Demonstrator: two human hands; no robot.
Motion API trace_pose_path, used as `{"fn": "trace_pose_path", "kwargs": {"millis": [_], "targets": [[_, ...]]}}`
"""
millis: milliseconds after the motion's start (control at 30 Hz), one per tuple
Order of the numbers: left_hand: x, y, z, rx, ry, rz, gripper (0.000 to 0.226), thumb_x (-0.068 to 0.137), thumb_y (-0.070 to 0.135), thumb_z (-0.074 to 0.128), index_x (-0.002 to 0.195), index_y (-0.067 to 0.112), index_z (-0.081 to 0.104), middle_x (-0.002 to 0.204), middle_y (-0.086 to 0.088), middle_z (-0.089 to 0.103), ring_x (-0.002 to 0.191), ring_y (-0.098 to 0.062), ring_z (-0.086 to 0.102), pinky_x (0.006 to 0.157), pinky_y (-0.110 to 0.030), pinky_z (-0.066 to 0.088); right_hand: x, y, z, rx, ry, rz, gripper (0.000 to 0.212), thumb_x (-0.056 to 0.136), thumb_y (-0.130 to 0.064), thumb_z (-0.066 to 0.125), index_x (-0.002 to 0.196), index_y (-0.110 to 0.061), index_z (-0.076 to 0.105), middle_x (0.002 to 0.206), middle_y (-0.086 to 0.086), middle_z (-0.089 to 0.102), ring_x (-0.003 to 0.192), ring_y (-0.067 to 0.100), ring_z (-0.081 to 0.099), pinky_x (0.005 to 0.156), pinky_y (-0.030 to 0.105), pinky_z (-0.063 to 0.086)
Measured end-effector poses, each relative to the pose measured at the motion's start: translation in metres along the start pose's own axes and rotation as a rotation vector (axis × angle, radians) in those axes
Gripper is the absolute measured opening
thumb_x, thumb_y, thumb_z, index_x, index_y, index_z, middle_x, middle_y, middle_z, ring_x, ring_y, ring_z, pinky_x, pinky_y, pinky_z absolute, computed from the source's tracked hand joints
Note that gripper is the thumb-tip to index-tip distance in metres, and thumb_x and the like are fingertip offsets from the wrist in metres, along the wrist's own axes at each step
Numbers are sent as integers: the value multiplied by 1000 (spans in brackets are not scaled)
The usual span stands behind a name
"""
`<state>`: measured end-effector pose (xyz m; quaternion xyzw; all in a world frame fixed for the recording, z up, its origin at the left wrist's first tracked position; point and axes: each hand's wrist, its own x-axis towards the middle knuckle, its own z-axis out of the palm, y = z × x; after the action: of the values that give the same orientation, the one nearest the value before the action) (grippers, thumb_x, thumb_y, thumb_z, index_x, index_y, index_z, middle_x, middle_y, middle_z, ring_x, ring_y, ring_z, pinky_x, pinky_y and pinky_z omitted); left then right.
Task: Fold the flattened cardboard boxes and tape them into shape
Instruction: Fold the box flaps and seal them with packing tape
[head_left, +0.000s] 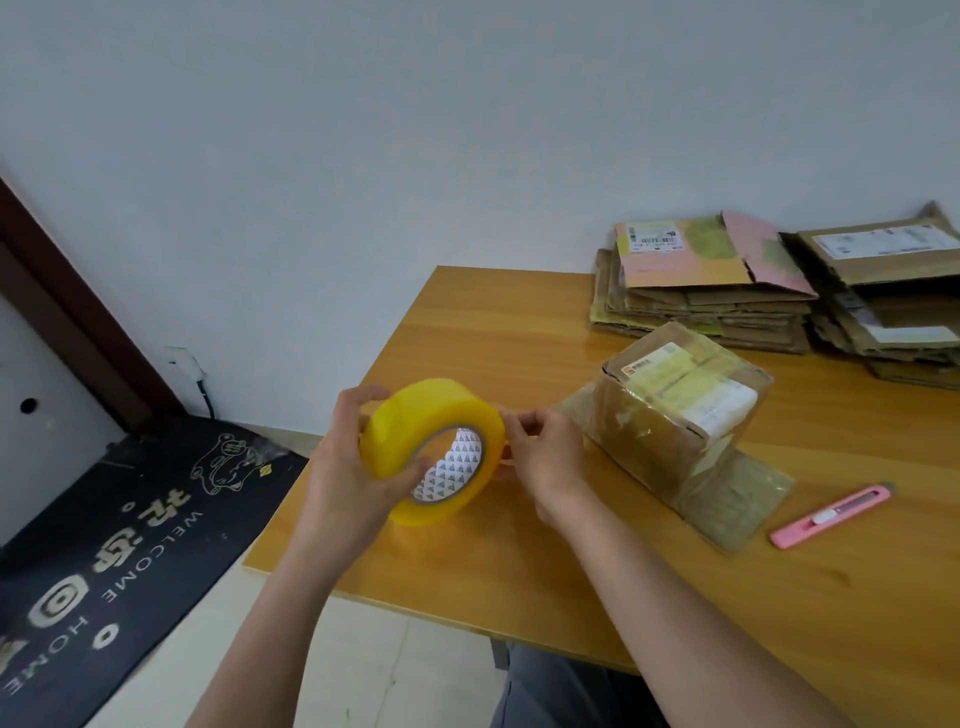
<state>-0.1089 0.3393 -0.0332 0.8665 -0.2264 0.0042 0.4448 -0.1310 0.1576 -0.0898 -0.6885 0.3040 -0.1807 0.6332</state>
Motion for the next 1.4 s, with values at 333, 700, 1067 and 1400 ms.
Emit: {"fn": "trace_pose_path", "kwargs": {"millis": [333, 700, 1067, 1400], "targets": [[38, 6, -32, 448, -210, 91, 56, 85, 24, 73, 130, 50, 52, 112, 12, 49, 97, -17, 55, 74, -32, 47, 6, 9, 3, -816, -6, -222, 26, 91, -38, 65, 76, -18, 68, 104, 0, 50, 93, 16, 53, 71, 31, 47], [35, 30, -6, 633, -84, 166, 64, 82, 46, 73, 140, 33, 50, 151, -2, 33, 140, -26, 24, 115, -45, 21, -20, -8, -14, -621, 124, -492, 32, 88, -4, 63, 110, -16, 43, 112, 1, 42, 78, 6, 39, 68, 21, 43], [30, 88, 115, -179, -174, -75, 21, 95, 41, 58, 93, 20, 61, 91, 5, 66, 82, -17, 67, 75, -33, 59, -3, -21, -158, -580, 496, -637, 23, 100, -23, 48, 116, -10, 59, 116, 2, 58, 114, 19, 48, 92, 24, 34], [36, 78, 163, -533, -146, -330, 44, 92, 52, 51, 120, 19, 56, 114, 4, 63, 105, -19, 64, 91, -42, 56, 4, 0, -173, -304, 350, -331, 29, 100, -39, 48, 123, -21, 47, 122, 1, 50, 108, 14, 50, 88, 33, 49]]}}
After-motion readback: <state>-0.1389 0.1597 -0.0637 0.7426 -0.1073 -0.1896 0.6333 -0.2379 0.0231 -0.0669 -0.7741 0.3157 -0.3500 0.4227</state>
